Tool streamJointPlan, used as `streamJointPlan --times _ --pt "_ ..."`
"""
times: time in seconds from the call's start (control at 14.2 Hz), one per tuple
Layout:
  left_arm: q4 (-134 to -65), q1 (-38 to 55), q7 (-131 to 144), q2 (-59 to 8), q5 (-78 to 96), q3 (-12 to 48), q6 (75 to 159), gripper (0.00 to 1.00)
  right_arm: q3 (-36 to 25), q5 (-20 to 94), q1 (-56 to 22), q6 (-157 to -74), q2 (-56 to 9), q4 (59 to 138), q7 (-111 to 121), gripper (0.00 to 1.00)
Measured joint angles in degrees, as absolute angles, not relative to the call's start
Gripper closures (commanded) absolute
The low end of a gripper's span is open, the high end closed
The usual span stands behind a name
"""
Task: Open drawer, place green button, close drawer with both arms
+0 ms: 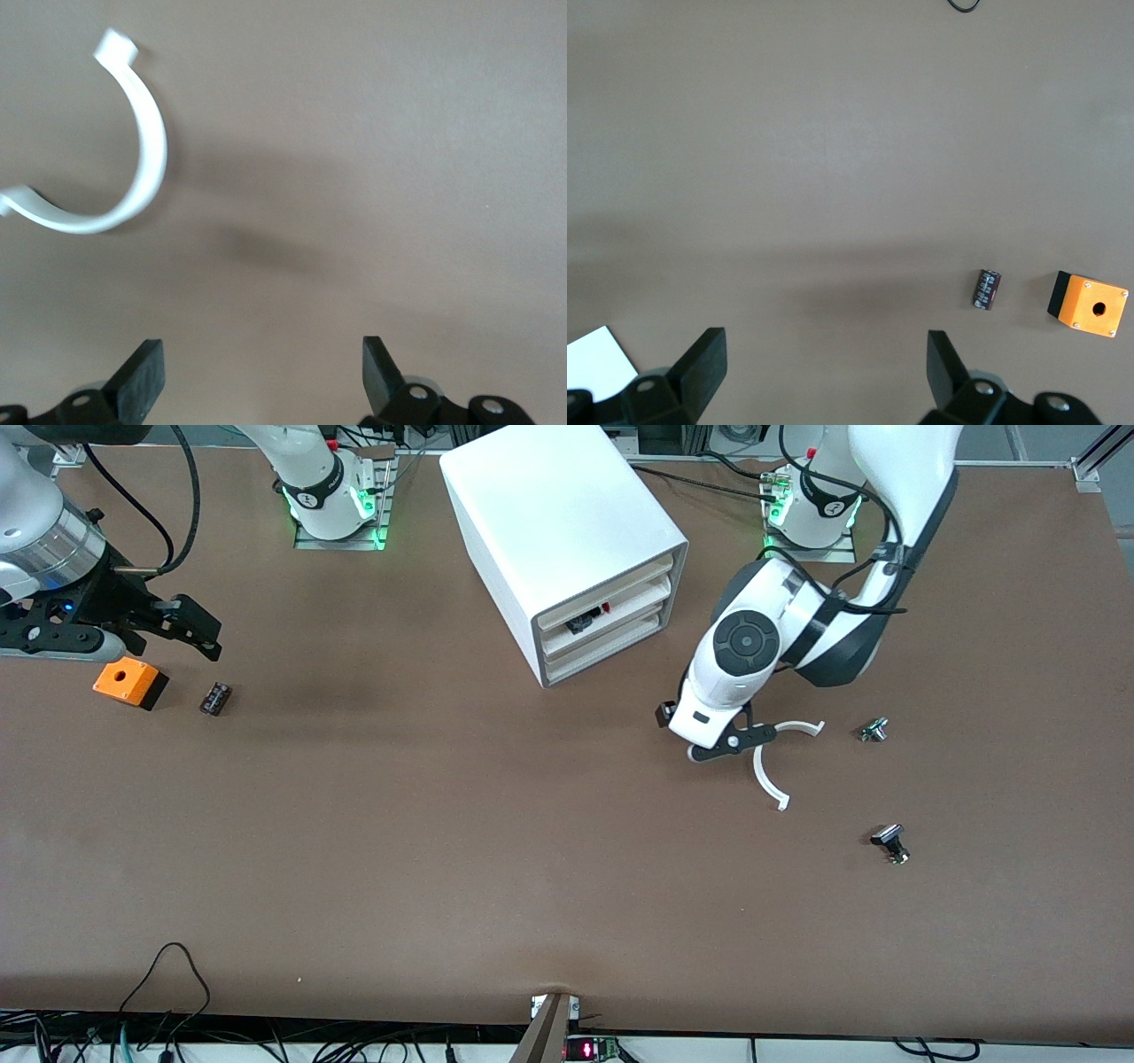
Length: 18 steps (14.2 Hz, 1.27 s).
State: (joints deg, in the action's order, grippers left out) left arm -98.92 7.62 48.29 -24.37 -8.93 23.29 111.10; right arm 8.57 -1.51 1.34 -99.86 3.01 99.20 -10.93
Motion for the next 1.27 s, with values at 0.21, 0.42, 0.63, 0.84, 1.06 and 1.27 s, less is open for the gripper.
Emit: streamJointPlan --times 0.21,0.42,0.63,0.84,1.06,1.27 --pt "-91.8 3.8 38.6 -23.2 -9.3 23.2 100.5 0.01 8.6 -1.6 1.3 -100.3 3.0 99.2 -10.9 0.0" --pt "-87.2 -2.8 23.3 -20.3 -9.3 23.2 94.3 0.01 8.6 -1.6 1.4 -100.3 3.0 99.2 -10.9 0.0" --pt "-86.4 -7.4 9.3 -15.4 -9.3 22.1 92.6 0.01 8.6 -1.6 1.4 -100.3 3.1 98.9 -10.9 0.0" --pt "-89.2 -6.1 -1.0 -8.6 -4.9 15.4 92.5 0.01 8.7 -1.6 1.4 -100.3 3.5 98.8 -10.9 0.0" --pt "-95.4 -3.0 -6.3 -1.3 -0.9 6.5 94.5 0.01 8.7 -1.6 1.4 -100.3 3.6 98.3 -10.8 0.0" --pt "-98.0 -0.3 -7.0 1.9 -0.6 0.7 97.7 0.01 8.7 -1.6 1.4 -100.3 3.6 97.8 -10.5 0.0"
